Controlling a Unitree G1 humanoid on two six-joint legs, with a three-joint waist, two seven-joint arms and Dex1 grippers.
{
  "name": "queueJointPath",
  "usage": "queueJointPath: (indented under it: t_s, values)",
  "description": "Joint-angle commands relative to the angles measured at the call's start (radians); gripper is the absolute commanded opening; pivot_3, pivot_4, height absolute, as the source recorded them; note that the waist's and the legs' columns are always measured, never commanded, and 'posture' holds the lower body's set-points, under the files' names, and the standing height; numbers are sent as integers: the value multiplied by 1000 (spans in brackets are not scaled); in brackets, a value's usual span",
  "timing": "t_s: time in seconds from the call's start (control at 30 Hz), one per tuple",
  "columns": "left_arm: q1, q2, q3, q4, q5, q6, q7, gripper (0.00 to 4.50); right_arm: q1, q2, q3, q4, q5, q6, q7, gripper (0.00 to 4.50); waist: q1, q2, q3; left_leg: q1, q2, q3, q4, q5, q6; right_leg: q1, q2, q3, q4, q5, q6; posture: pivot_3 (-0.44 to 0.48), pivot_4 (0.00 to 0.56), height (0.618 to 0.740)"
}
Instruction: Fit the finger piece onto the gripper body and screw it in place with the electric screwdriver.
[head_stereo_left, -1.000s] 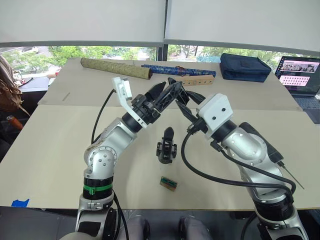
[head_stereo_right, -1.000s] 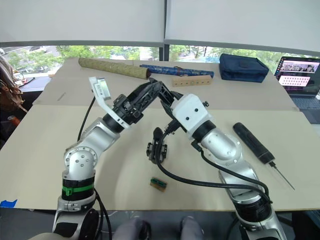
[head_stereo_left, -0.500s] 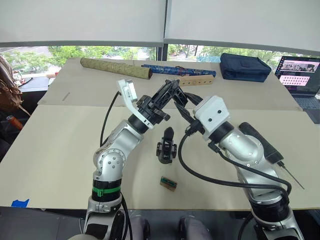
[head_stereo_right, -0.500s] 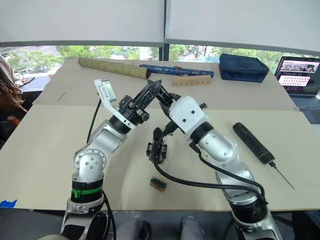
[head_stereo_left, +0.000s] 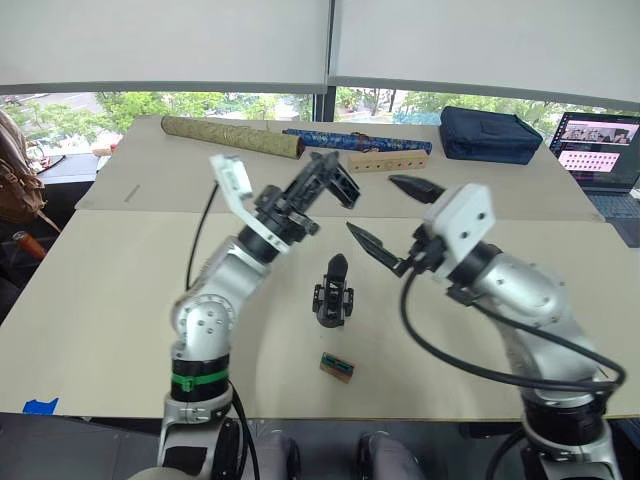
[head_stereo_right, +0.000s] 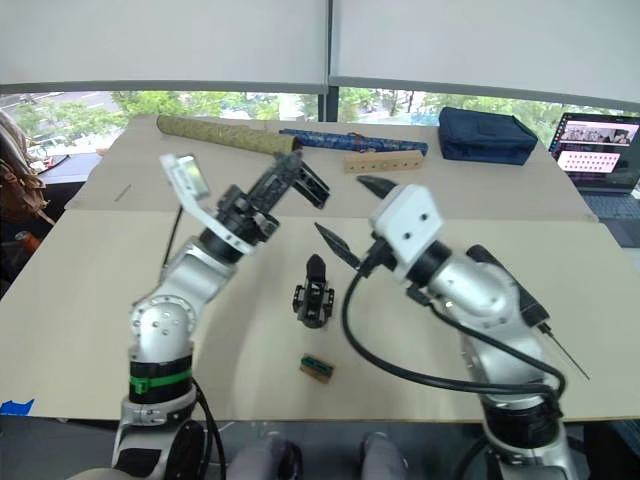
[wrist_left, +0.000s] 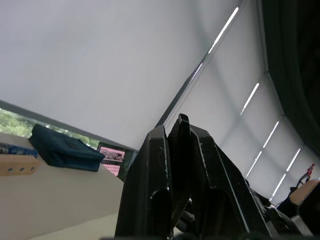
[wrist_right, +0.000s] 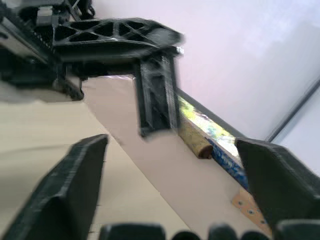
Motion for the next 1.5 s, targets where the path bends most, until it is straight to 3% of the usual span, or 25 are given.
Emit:
queueJointPath:
  t_s: [0.03,0.2,0.33,0.47,0.67,0.87,1.13,1.23,1.5]
  values:
    - [-43,194,27,10,-88,138,-204,51,-34,-135,-143,-31,322,222,152,4500,-1,0,0,0,1,0,0,0,0,0,0,0,0,0,0,0,150,740]
    - [-130,434,-19,64,-113,293,-449,51,-47,-280,-206,4,608,425,212,4500,2,0,1,-1,1,-1,-1,0,0,-1,0,0,0,0,-1,0,150,740]
    - [-175,513,-95,82,-52,323,-610,51,-55,-333,-166,13,716,527,192,4500,4,0,1,-1,1,0,-1,-1,1,0,0,2,-1,0,-1,0,150,740]
    - [-190,514,-186,93,50,288,-693,51,-83,-270,-112,12,805,585,63,4500,3,0,1,-1,1,0,-1,-1,1,0,0,2,-1,0,-1,0,150,740]
    - [-196,438,-231,97,94,292,-703,51,-115,-173,-31,8,842,600,-79,4500,3,0,1,-2,1,0,-1,-1,1,-1,0,2,0,0,-1,0,150,740]
    - [-205,370,-231,100,119,280,-687,51,-148,-123,21,18,881,603,-141,4500,3,0,1,-3,0,0,-1,-1,1,-1,0,2,0,0,-1,0,150,740]
    - [-197,373,-260,91,173,270,-725,51,-167,-123,43,35,905,604,-144,4500,3,0,1,-2,0,0,-1,-1,1,-1,0,2,0,0,-1,0,150,740]
    - [-193,374,-267,93,186,268,-734,51,-171,-120,45,40,903,602,-141,3698,3,0,1,-2,0,0,0,-1,1,-1,0,2,0,0,-1,0,150,740]
    - [-195,366,-276,102,220,254,-750,51,-161,-112,49,42,891,592,-136,898,3,0,1,-3,1,0,-1,-1,1,-2,0,2,0,0,-1,0,150,740]
